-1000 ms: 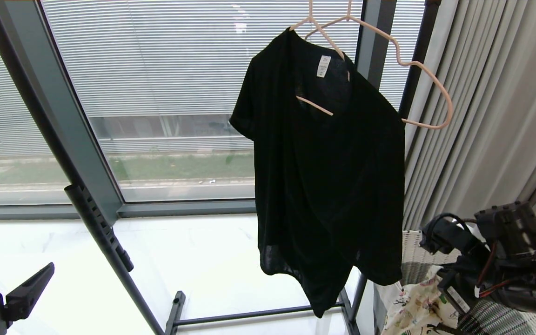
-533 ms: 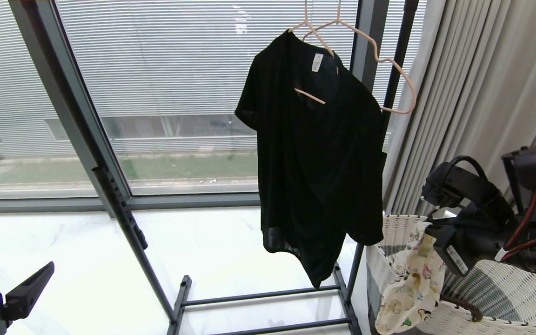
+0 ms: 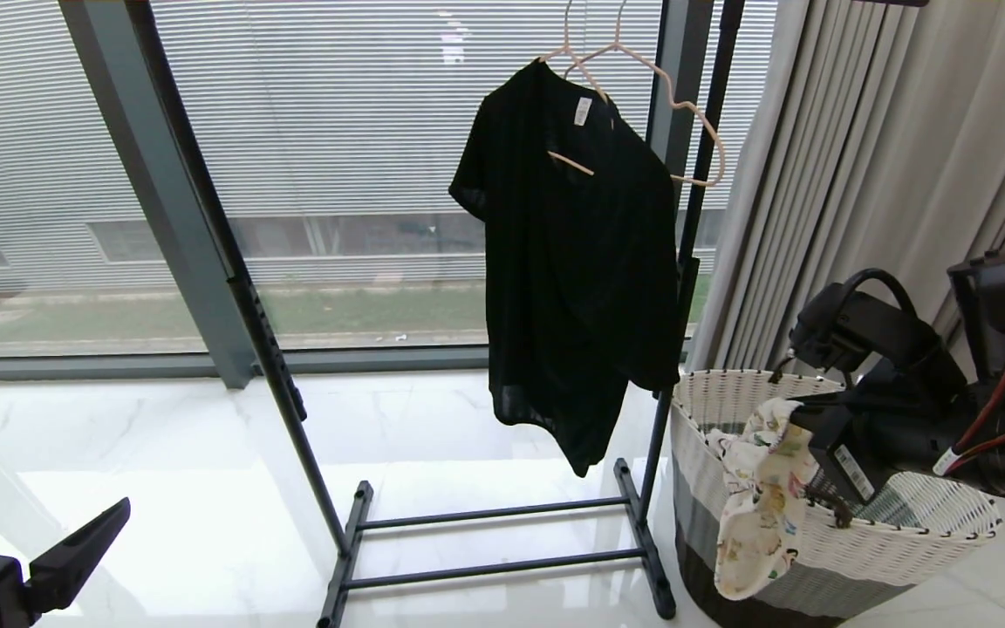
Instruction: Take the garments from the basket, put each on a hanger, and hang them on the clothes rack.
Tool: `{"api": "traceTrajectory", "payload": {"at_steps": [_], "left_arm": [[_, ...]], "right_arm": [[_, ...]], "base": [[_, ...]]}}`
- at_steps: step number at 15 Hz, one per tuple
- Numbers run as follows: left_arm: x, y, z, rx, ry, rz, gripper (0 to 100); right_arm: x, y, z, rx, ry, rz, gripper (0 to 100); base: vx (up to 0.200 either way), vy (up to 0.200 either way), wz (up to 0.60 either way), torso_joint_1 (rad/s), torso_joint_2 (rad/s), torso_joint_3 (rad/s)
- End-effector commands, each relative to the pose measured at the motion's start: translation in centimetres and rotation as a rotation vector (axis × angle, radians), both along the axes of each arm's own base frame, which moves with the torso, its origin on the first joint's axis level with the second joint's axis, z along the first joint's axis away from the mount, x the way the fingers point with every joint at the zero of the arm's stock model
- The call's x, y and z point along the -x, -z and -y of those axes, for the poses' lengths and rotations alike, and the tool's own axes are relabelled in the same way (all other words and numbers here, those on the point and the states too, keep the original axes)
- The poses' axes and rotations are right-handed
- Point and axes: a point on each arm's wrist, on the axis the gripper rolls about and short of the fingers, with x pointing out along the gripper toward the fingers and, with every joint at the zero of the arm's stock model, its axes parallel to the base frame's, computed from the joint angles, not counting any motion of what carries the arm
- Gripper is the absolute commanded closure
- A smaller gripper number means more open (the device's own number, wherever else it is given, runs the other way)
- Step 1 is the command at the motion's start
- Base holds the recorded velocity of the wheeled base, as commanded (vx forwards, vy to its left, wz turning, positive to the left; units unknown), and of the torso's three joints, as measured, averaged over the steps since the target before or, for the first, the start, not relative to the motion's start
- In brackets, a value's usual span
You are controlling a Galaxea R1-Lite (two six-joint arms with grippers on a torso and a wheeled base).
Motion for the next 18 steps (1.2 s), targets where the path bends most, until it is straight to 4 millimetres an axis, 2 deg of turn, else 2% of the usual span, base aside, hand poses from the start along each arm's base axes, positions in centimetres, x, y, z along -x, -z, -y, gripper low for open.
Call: {"api": "traceTrajectory", "payload": {"at_steps": [1, 5, 7, 8, 9, 11, 13, 15, 16, 18], "left_arm": [[0.0, 0.4, 0.1, 0.016, 0.054, -0.019, 0], [-0.4, -0.5, 1.7, 0.123, 0.42, -0.035, 0], [-1.6, -1.8, 3.0, 0.157, 0.503, -0.022, 0], [-2.5, -2.9, 4.3, 0.196, 0.566, -0.015, 0], [-3.3, -3.4, 5.8, 0.215, 0.639, -0.019, 0], [-4.9, -3.1, 9.3, 0.239, 0.749, -0.029, 0], [-6.2, -2.3, 14.4, 0.305, 0.823, -0.058, 0], [-5.5, 0.1, 18.3, 0.304, 0.904, -0.196, 0], [-5.4, 0.9, 19.2, 0.297, 0.915, -0.231, 0], [-6.8, 3.3, 24.3, 0.355, 0.917, -0.303, 0]], "right_arm": [[0.0, -0.4, -0.3, -0.01, -0.011, 0.012, 100], [0.2, -1.8, -1.2, -0.051, -0.062, 0.044, 100], [0.3, -2.7, -1.6, -0.077, -0.092, 0.062, 100], [0.4, -3.1, -1.8, -0.089, -0.107, 0.072, 100], [0.6, -3.4, -2.0, -0.096, -0.121, 0.078, 100], [1.1, -3.8, -2.4, -0.115, -0.147, 0.086, 100], [1.7, -4.7, -2.7, -0.15, -0.169, 0.102, 100], [1.9, -5.1, -2.8, -0.162, -0.177, 0.114, 100], [1.9, -5.2, -2.8, -0.166, -0.178, 0.117, 100], [2.4, -5.6, -2.4, -0.187, -0.177, 0.127, 100]], "base": [[0.0, 0.0, 0.0, 0.0, 0.0, 0.0], [0.0, 0.0, 0.0, 0.0, 0.0, 0.0], [0.0, 0.0, 0.0, 0.0, 0.0, 0.0], [0.0, 0.0, 0.0, 0.0, 0.0, 0.0], [0.0, 0.0, 0.0, 0.0, 0.0, 0.0], [0.0, 0.0, 0.0, 0.0, 0.0, 0.0], [0.0, 0.0, 0.0, 0.0, 0.0, 0.0], [0.0, 0.0, 0.0, 0.0, 0.0, 0.0], [0.0, 0.0, 0.0, 0.0, 0.0, 0.0], [0.0, 0.0, 0.0, 0.0, 0.0, 0.0]]}}
